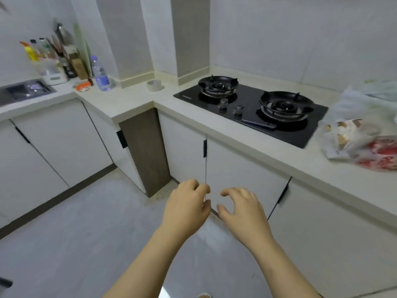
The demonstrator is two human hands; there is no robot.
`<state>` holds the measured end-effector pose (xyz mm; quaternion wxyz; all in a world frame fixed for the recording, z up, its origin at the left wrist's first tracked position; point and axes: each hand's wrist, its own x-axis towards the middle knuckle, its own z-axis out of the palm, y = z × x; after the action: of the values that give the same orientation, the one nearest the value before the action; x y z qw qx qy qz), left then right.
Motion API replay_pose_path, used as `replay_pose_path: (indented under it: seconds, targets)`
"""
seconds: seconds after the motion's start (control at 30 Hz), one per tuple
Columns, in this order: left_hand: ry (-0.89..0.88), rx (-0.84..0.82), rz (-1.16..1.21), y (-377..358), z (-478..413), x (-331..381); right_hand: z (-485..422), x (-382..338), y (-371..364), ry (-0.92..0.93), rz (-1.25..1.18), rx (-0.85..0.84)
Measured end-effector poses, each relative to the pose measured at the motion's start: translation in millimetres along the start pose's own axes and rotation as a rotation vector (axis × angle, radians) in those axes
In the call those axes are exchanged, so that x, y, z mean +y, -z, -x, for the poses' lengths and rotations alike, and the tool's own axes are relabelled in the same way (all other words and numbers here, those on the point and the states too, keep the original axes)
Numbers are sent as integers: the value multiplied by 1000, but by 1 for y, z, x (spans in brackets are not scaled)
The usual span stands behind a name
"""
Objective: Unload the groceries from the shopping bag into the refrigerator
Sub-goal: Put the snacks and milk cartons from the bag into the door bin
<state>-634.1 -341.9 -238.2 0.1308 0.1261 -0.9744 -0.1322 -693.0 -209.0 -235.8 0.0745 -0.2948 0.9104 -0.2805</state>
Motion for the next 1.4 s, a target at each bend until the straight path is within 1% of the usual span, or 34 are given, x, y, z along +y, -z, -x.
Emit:
replay_pose_path:
  seconds: [0.33, 0.5, 0.7, 0.83, 0.97, 1.07, 1.17, 1.23, 1.3, 1.4]
  targets:
    - [-290, -131, 83, -35, -149, 23, -95, 52, 28, -293, -23, 145]
    - [-432, -185, 135, -53, -205, 59, -111, 88, 47, -429, -7, 243]
    - [-515, -237, 170, -81, -265, 111, -124, 145, 78, -541, -11, 382]
    - [-602, -216, 190, -99, -292, 142, -135, 183, 99, -566, 5, 447]
    - [-635, -181, 232, -125, -325, 181, -154, 230, 126, -555, 25, 532]
    - [-663, -102, 282, -147, -348, 213, -169, 263, 150, -540, 41, 555]
    - [-685, -53, 285, -165, -370, 241, -187, 293, 170, -476, 183, 658]
    - [-688, -57, 266, -178, -380, 257, -197, 310, 177, -448, 302, 651]
    - [-662, -101, 226, -190, -386, 268, -204, 325, 178, -457, 397, 573]
    - [-637, -163, 147, -206, -391, 275, -209, 345, 175, -517, 454, 454]
